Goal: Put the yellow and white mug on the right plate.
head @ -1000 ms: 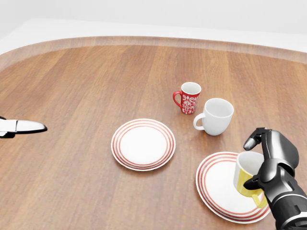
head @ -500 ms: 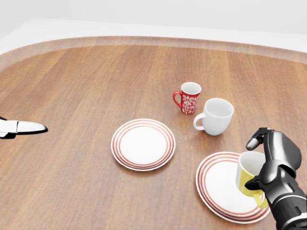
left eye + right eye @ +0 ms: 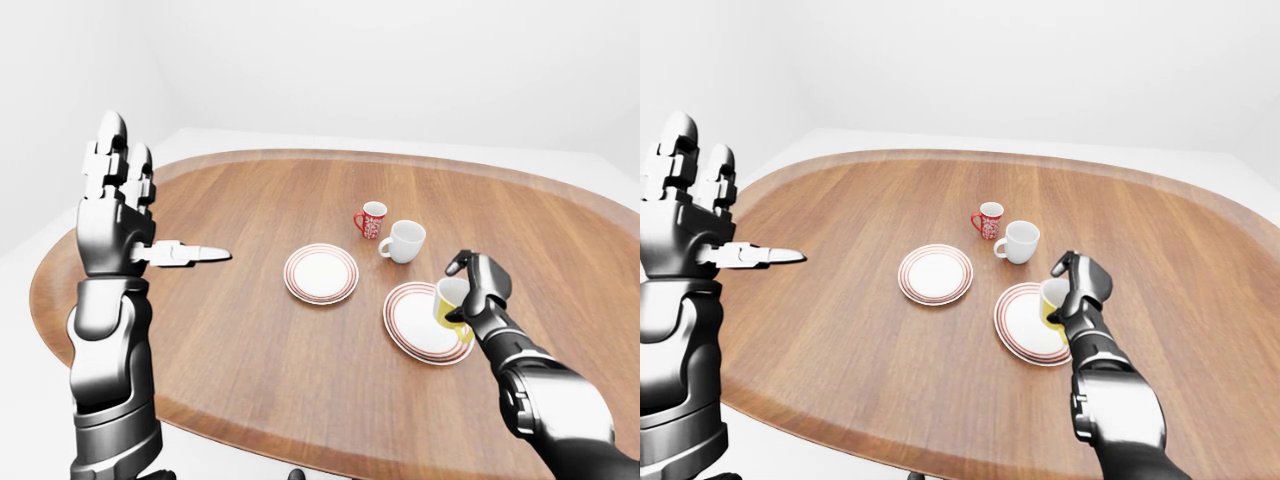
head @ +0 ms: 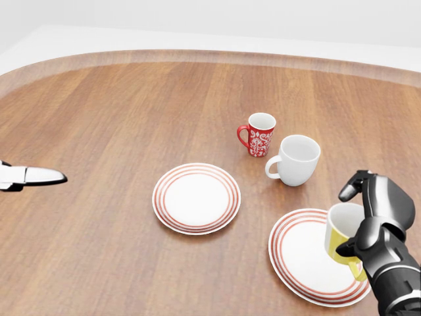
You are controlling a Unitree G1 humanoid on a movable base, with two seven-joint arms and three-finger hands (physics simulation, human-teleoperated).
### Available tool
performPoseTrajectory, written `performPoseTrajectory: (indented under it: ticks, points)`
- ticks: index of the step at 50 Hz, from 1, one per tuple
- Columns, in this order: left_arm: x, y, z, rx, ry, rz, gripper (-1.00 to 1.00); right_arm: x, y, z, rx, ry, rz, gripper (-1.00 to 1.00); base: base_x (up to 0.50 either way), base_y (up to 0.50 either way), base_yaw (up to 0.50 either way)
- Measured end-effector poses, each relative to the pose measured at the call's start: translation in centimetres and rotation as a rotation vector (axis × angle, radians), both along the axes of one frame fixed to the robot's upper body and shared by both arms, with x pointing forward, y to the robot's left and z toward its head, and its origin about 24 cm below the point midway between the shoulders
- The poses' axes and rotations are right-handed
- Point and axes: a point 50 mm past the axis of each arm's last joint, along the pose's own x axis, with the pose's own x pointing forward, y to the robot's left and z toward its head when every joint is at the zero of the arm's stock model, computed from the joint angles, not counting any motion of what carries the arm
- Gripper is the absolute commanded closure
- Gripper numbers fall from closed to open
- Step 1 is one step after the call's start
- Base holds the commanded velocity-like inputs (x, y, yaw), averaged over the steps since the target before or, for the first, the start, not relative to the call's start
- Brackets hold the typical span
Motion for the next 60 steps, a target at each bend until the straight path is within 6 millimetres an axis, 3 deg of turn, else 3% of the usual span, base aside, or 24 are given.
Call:
performPoseTrajectory:
  ticks: [41, 43, 60]
  points:
    - [0.01, -0.06, -0.03, 0.0, 0.001, -0.002, -1.0, 0.03, 0.35, -0.25, 0.031, 0.008, 0.004, 1.0, 0.0, 0.0, 0.0]
    - [0.02, -0.07, -0.04, 0.0, 0.001, -0.002, -1.0, 0.02, 0.36, -0.27, 0.032, 0.008, 0.003, -1.0, 0.0, 0.0, 0.0]
    - [0.02, -0.07, -0.11, 0.002, 0.004, -0.004, -1.0, 0.02, 0.3, -0.22, 0.052, -0.006, -0.015, -1.0, 0.0, 0.0, 0.0]
